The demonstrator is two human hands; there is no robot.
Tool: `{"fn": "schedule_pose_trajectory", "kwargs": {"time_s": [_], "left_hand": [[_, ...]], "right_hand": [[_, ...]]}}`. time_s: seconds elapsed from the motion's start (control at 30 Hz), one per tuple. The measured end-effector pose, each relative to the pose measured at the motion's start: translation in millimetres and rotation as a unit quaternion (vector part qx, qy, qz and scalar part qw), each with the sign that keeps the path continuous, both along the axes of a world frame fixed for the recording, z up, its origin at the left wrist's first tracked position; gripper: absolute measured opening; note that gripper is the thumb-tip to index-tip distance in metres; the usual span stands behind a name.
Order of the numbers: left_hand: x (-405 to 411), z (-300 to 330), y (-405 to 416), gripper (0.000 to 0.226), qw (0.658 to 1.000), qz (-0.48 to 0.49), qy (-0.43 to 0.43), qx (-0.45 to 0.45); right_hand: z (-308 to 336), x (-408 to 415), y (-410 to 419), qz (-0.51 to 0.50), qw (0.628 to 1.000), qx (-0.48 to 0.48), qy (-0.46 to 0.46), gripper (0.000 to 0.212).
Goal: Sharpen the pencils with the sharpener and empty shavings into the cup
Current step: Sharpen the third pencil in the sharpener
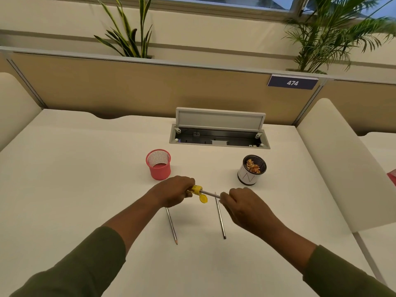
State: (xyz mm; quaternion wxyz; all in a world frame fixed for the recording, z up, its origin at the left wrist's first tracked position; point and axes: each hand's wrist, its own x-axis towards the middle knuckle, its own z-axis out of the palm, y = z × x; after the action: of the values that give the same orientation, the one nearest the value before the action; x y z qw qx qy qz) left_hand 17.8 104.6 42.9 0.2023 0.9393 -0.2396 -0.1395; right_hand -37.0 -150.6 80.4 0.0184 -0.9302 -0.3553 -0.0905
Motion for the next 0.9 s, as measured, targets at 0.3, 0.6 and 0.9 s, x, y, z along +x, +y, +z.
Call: {"fn": "schedule_pose_trajectory", "kwargs": {"time_s": [0.3,0.6,0.9], "left_hand": [[-6.6,-7.9,-2.8,0.006,0.999,0.022,-0.025,-0.01],[-6.5,-7.9,0.1,0.004,1.0,0.019,-0.022,-0.001],[-3.9,-0.1,-2.4,0.005,1.0,-0.012,0.0,0.009]], "right_hand": [[-4.0,-3.2,24.9,-0.213,0.902,0.279,0.25,0.035],[12.6,-4.5,29.7,-0.261,0.842,0.277,0.382,0.029],[-11.7,3.6,-7.4,0.047,0.998,0.005,-0.043,0.019]]}}
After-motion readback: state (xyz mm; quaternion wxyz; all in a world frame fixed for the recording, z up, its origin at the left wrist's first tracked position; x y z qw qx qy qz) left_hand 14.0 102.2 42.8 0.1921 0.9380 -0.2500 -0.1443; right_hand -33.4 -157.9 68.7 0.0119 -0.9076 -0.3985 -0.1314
